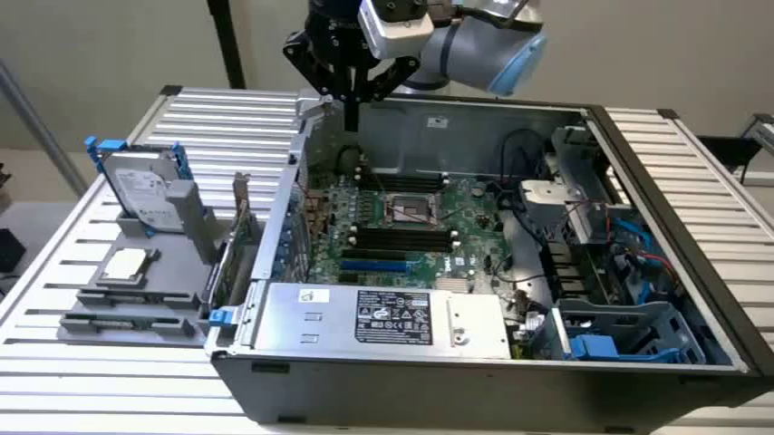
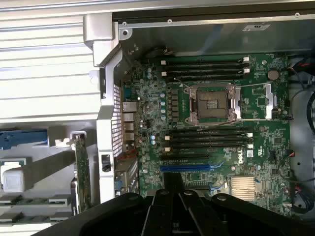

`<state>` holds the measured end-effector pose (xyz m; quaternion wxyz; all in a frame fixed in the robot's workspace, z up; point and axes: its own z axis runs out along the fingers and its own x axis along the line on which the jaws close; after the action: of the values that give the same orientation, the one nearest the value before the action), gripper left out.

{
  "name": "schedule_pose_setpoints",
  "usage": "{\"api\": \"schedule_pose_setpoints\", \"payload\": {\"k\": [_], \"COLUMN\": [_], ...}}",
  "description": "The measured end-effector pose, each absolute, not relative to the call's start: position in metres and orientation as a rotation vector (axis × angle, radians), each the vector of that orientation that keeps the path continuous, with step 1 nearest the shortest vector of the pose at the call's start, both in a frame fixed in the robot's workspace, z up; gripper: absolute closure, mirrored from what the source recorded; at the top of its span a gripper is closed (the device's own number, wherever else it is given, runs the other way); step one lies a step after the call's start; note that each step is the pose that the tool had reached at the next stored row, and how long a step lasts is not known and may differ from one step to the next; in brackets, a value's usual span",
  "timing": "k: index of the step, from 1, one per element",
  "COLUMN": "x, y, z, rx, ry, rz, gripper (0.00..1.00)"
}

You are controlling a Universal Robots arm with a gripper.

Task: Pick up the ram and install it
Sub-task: 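Reach for the ram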

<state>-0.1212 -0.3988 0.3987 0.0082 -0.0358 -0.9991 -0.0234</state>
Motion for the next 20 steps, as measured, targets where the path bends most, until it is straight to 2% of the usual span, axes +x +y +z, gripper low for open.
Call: {"api": "schedule_pose_setpoints", "payload": {"k": [20], "x": [-0.1212], "y": [-0.3992], "z": [0.3992], "rx": [-0.112], "ry": [-3.121], "rz": [-0.072], "gripper": [0.89]}}
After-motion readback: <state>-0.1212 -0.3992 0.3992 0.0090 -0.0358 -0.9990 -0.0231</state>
